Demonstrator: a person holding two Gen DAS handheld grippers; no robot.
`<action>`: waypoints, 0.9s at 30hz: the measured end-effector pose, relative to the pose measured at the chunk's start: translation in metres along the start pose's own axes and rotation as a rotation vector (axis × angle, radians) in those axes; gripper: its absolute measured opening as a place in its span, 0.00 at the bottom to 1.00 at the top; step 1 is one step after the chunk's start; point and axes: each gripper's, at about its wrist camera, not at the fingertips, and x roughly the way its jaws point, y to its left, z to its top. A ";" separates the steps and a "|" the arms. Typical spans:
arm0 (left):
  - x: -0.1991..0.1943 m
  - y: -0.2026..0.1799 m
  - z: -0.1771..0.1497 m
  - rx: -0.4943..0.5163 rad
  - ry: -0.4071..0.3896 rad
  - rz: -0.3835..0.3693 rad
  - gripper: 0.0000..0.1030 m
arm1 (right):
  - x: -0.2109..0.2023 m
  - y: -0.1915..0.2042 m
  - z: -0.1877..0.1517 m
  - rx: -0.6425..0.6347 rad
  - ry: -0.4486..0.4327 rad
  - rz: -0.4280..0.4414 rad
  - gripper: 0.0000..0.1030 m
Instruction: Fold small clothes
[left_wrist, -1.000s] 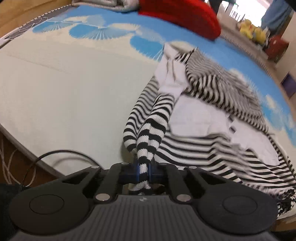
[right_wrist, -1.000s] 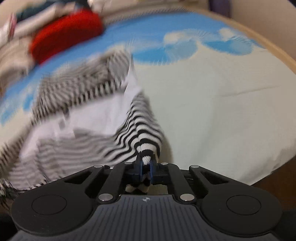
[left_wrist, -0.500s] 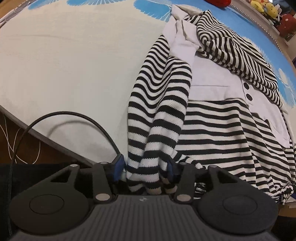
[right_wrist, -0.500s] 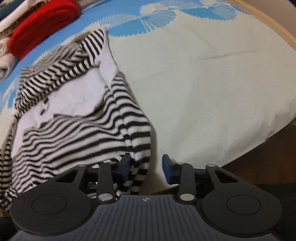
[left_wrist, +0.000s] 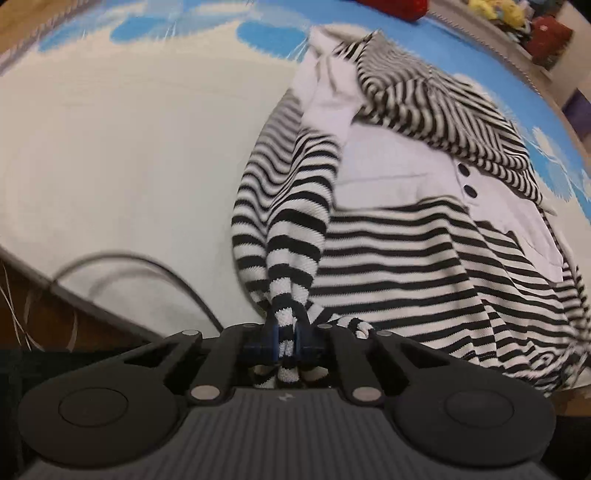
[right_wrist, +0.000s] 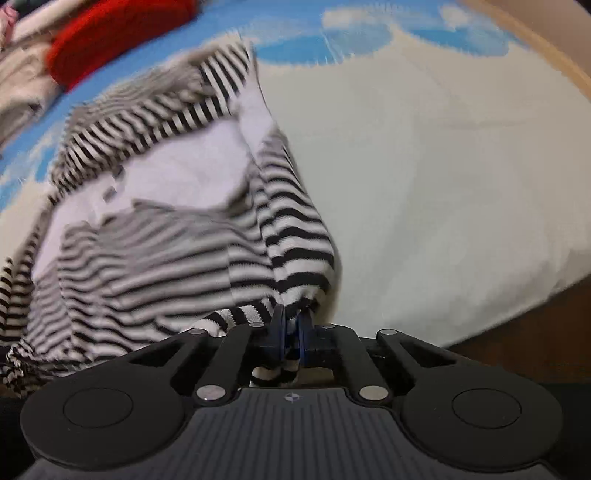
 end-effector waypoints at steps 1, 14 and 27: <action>-0.001 0.000 0.000 -0.004 -0.004 0.000 0.08 | -0.004 0.000 0.001 -0.002 -0.025 0.010 0.05; 0.016 0.005 -0.004 0.001 0.075 0.029 0.32 | 0.013 0.001 -0.004 -0.004 0.077 -0.025 0.20; 0.013 -0.001 -0.005 0.035 0.056 0.018 0.14 | 0.011 0.006 -0.004 -0.037 0.059 -0.019 0.08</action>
